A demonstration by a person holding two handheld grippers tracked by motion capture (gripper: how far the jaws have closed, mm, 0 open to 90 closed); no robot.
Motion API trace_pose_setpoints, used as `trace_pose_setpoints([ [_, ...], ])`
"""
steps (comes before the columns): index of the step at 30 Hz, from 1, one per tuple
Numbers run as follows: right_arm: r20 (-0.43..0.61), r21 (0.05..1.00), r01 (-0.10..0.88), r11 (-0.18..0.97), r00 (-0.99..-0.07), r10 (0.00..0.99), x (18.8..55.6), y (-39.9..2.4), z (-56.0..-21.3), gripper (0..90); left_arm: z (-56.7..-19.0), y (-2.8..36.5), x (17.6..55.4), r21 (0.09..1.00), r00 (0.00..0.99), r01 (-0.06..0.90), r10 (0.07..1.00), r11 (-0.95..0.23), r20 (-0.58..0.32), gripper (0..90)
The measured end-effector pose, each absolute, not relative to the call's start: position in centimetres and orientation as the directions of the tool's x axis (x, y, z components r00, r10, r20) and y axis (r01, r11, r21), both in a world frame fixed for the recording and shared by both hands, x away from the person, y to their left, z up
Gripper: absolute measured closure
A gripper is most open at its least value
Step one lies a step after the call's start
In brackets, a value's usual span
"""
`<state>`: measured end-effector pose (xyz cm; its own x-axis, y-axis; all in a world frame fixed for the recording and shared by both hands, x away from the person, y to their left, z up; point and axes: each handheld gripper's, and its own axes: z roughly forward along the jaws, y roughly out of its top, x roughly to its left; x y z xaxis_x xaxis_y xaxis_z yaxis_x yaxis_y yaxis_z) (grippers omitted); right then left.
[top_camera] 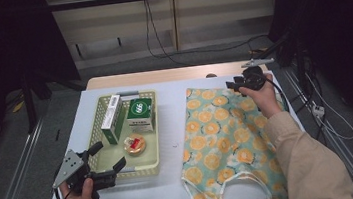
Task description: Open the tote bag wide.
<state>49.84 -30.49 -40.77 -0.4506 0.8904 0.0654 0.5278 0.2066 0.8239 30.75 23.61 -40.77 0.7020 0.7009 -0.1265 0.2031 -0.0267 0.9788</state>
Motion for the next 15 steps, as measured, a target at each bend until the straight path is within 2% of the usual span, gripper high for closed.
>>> trace_pose_setpoints([
  [2, 0.062, 0.828, 0.515, 0.222, -0.478, 0.876, 48.5, -30.0, -40.7, 47.3, -40.7, 23.6, 30.8, 0.980, 0.703, 0.198, 0.701, -0.033, -0.119, 2.4],
  [4, 0.051, 0.826, 0.507, 0.246, -0.501, 0.864, 47.1, -29.5, -40.5, 38.6, -40.7, 23.6, 30.7, 0.980, 0.704, 0.194, 0.701, -0.029, -0.119, 2.4],
  [6, 0.080, 0.840, 0.495, 0.225, -0.522, 0.849, 45.7, -29.3, -40.2, 35.2, -40.7, 23.6, 30.7, 0.981, 0.704, 0.194, 0.700, -0.028, -0.119, 2.4],
  [10, 0.044, 0.831, 0.478, 0.284, -0.567, 0.823, 42.8, -28.6, -39.9, 25.6, -40.7, 23.5, 30.7, 0.980, 0.710, 0.196, 0.694, -0.030, -0.121, 2.4],
  [15, 0.044, 0.835, 0.463, 0.299, -0.596, 0.802, 39.3, -28.4, -39.8, 22.1, -40.6, 23.5, 30.6, 0.982, 0.711, 0.188, 0.693, -0.028, -0.116, 2.4],
])
